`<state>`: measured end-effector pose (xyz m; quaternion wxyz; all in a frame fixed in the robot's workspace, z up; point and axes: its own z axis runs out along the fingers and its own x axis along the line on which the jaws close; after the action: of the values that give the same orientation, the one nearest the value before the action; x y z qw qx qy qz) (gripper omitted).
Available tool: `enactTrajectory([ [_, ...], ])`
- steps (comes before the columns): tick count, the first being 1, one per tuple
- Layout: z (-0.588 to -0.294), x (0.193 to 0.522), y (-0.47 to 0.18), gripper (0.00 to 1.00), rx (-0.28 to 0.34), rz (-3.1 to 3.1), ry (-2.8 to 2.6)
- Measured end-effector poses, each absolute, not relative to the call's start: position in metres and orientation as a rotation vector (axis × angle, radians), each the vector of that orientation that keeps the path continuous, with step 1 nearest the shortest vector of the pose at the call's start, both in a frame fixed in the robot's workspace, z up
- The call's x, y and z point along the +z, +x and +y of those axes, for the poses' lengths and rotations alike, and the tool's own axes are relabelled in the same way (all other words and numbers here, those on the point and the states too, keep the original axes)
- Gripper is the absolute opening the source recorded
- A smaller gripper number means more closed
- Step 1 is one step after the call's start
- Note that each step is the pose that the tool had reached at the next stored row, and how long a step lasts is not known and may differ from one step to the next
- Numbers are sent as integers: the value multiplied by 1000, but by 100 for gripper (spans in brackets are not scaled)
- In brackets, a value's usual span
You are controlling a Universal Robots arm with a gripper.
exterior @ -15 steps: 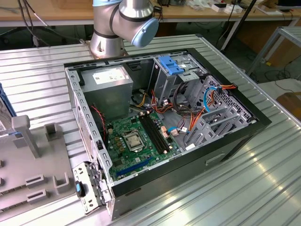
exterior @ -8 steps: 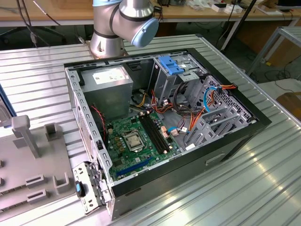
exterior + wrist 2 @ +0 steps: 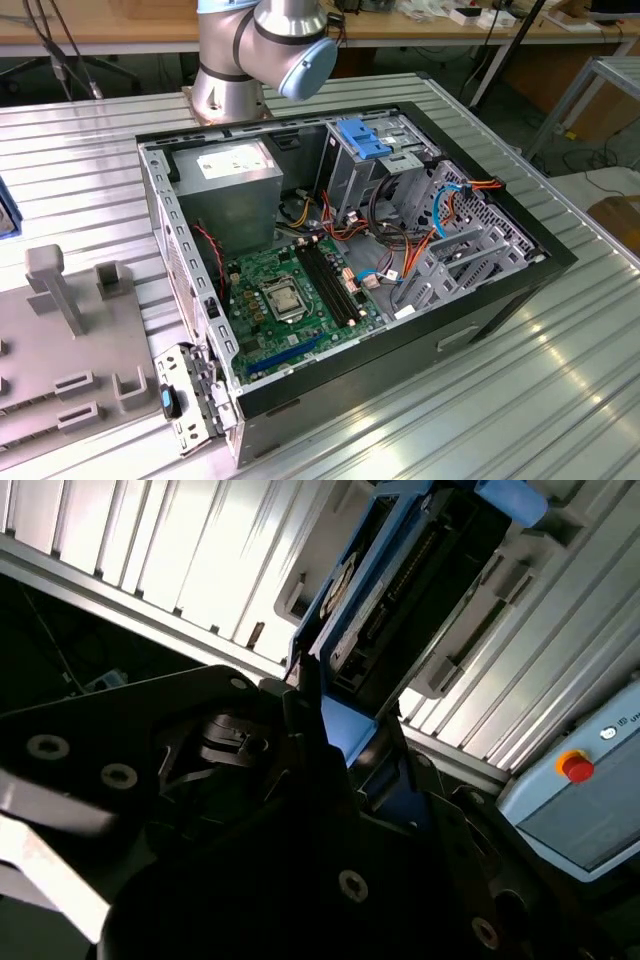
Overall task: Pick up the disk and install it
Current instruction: 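Pick up the disk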
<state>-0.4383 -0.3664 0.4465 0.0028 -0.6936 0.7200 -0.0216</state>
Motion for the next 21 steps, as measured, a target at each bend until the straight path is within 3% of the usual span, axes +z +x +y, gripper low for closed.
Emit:
enactTrajectory([
  [14,-366,528,-438,37,-82,2256,-2173],
  [21,-366,536,-437,37,-84,2256,-2173],
])
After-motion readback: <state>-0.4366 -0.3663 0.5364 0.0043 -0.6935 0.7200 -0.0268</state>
